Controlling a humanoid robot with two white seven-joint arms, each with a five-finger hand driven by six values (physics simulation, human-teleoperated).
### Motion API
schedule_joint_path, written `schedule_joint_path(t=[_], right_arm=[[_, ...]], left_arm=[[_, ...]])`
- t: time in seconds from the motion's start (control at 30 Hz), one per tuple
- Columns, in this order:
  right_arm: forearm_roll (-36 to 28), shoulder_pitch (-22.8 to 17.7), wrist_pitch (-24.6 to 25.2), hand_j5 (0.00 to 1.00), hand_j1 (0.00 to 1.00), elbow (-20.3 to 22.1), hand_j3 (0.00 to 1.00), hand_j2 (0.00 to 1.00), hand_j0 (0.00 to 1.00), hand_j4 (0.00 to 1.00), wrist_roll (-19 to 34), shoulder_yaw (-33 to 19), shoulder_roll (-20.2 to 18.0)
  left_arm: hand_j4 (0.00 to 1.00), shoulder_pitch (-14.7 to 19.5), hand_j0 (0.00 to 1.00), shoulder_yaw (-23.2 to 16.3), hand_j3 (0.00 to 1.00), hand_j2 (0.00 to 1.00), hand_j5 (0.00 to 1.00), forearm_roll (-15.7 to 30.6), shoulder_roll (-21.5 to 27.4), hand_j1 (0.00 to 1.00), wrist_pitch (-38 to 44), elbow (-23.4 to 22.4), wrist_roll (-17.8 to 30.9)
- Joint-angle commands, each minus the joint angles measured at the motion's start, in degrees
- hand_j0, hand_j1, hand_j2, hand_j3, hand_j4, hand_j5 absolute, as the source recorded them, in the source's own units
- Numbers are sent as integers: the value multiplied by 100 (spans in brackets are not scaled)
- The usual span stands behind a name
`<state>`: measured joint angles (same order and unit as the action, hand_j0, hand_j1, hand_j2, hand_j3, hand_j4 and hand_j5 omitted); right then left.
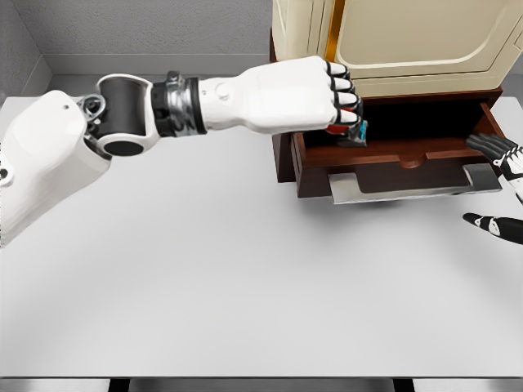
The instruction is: Put the switch into the drawer with left arm, and close the drawer with right arm
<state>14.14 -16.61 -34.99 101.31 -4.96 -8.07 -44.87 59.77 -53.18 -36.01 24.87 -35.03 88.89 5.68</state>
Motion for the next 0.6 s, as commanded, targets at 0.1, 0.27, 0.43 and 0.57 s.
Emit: schedule_joint_path(t=[0.1,0.27,0.43,0.57], right_arm=[[-34,0,-1,100,100,2,100,100,100,100,-5,-1,-4],[-34,-9,-1,100,100,2,100,100,100,100,-5,-1,-4],[-34,-9,-1,100,100,2,100,100,100,100,-5,-1,-4],[-34,-9,-1,100,100,2,100,100,100,100,-5,-1,-4]], left_arm=[[49,35,49,-25,49,49,49,24,-114,49,3,-135,38],[49,79,49,-60,49,49,49,24,-114,49,3,-258,38],[49,158,49,-96,49,49,49,15,-264,49,3,-477,91],[49,158,49,-96,49,49,49,15,-334,49,3,-495,91]])
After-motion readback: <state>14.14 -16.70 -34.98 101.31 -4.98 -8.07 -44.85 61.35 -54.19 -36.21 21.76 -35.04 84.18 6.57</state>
